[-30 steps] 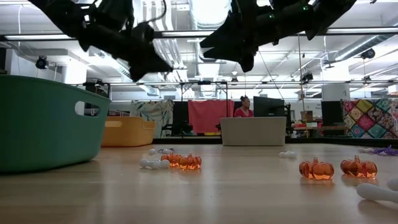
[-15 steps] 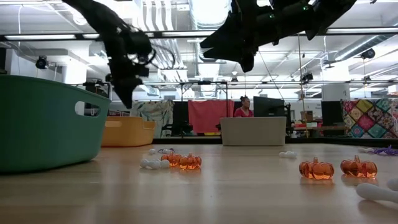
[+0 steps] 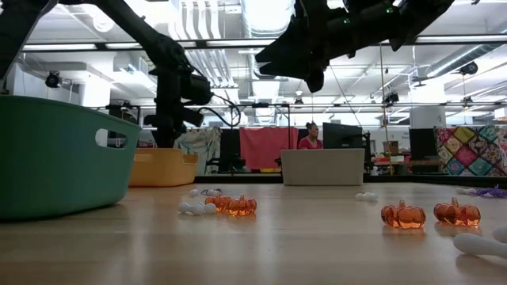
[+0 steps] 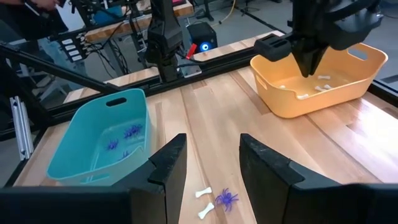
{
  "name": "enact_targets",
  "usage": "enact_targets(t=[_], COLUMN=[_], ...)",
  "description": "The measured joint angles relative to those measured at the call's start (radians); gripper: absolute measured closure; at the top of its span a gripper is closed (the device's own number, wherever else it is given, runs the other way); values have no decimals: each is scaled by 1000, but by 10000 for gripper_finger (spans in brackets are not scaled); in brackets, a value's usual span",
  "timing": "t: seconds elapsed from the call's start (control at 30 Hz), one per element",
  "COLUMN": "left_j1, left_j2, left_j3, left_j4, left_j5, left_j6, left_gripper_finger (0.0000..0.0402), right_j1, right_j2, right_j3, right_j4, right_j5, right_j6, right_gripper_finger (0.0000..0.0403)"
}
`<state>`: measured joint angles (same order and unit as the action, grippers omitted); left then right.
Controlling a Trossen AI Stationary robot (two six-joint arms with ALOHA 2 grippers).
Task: Sort Halloween decoration
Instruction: Put the white bone toy into the orange bin, then put the blue spider toy into the green bin
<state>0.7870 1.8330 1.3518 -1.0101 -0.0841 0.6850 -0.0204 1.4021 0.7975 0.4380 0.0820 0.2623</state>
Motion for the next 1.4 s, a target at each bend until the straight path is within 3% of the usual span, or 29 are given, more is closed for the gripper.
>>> enact_targets(t=[0.53, 0.73, 0.97, 1.1, 1.4], left_j1=[10, 10, 3, -22, -190], left_j2=[1, -61, -242, -375, -667], left_j3=[16, 32, 6, -71, -415], left_j4=[19, 16, 51, 176, 660], left_j5=[5, 167, 412, 511, 514], left_j6=[-85, -125, -261, -367, -650], left_gripper_finger=[329, 333, 348, 352, 352], right_j1=[0, 0, -6, -6, -6], right_j2=[0, 0, 0, 0, 11], right_j3=[0, -1, -1, -1, 152], right_j4=[-28, -45, -47, -52, -400], right_j5=[0, -1, -2, -2, -3], right_j6=[27, 55, 79, 79, 96], right_gripper_finger=[266, 266, 268, 268, 270])
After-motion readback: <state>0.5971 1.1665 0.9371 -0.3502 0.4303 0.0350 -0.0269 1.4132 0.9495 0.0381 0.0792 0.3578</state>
